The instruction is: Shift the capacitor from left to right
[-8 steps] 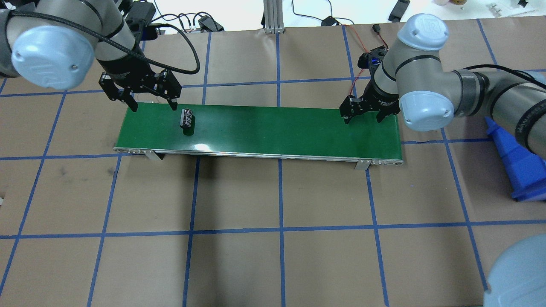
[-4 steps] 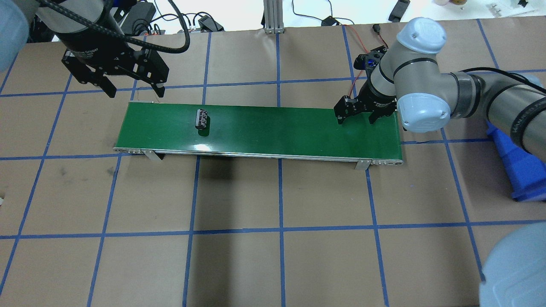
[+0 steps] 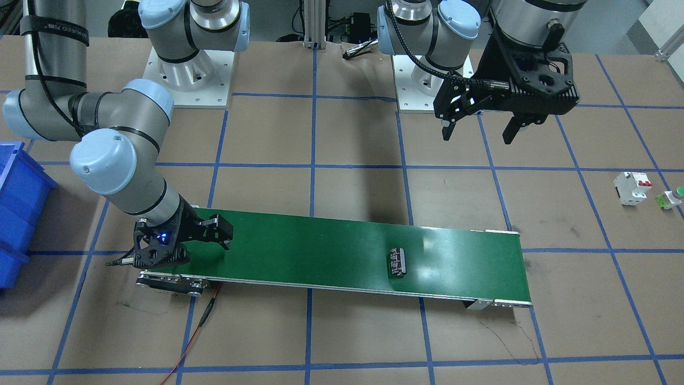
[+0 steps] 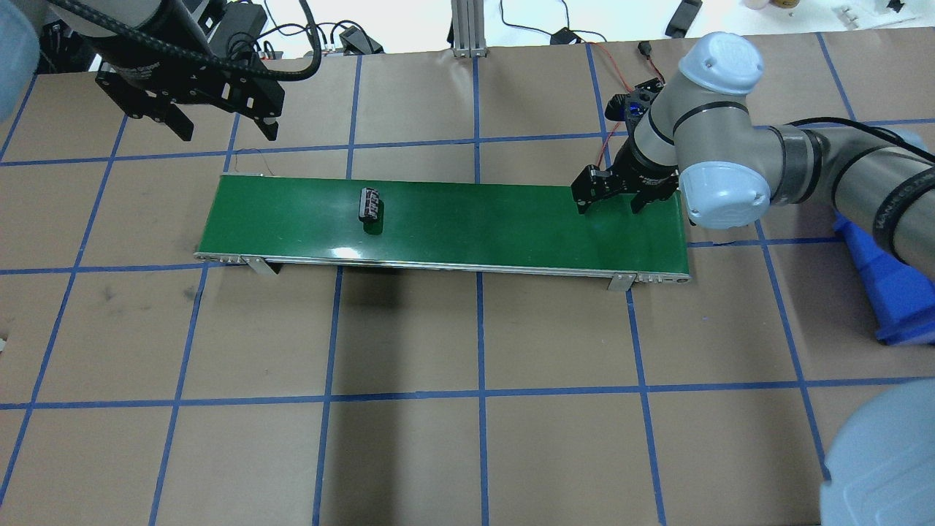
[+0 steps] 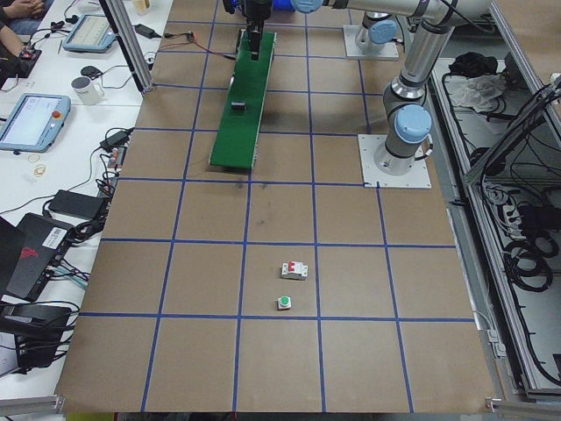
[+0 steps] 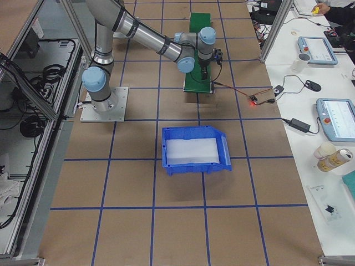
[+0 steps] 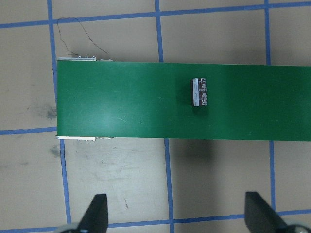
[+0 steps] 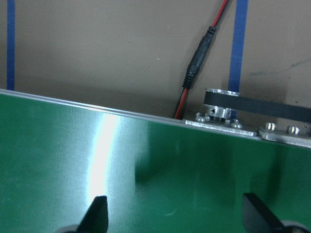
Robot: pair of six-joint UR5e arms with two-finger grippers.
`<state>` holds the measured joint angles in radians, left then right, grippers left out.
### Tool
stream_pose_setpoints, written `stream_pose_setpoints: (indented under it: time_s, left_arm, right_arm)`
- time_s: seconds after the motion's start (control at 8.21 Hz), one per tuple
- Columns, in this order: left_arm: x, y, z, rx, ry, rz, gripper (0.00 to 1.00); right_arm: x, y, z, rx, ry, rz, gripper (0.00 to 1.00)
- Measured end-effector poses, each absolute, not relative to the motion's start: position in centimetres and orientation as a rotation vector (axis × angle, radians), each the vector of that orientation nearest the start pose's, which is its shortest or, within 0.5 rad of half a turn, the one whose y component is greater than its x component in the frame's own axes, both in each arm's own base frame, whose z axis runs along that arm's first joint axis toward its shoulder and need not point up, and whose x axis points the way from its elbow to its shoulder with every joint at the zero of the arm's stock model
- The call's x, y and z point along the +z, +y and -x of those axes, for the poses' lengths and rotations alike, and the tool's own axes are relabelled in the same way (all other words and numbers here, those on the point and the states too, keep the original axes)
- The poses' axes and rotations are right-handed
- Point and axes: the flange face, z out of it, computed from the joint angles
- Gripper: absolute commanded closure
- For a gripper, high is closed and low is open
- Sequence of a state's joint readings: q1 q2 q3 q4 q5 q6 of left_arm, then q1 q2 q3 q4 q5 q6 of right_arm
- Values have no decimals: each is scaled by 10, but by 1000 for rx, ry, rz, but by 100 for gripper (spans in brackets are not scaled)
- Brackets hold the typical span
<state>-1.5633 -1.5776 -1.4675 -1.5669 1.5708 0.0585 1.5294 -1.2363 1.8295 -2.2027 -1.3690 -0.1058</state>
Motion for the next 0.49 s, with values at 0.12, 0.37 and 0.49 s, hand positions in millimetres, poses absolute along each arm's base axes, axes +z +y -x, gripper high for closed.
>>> stream_pose_setpoints:
  time_s: [0.12, 0.37, 0.49]
  left_arm:
    - [536, -504, 130, -165, 3132, -75, 0]
    - [533, -504, 130, -160, 3136, -79, 0]
    - [532, -505, 131, -158, 3139, -86, 0]
  right_arm:
    - [250, -573, -130, -75, 2939, 100, 4]
    - [249, -572, -130, -72, 2937, 99, 4]
    - [249, -572, -130, -72, 2937, 99, 4]
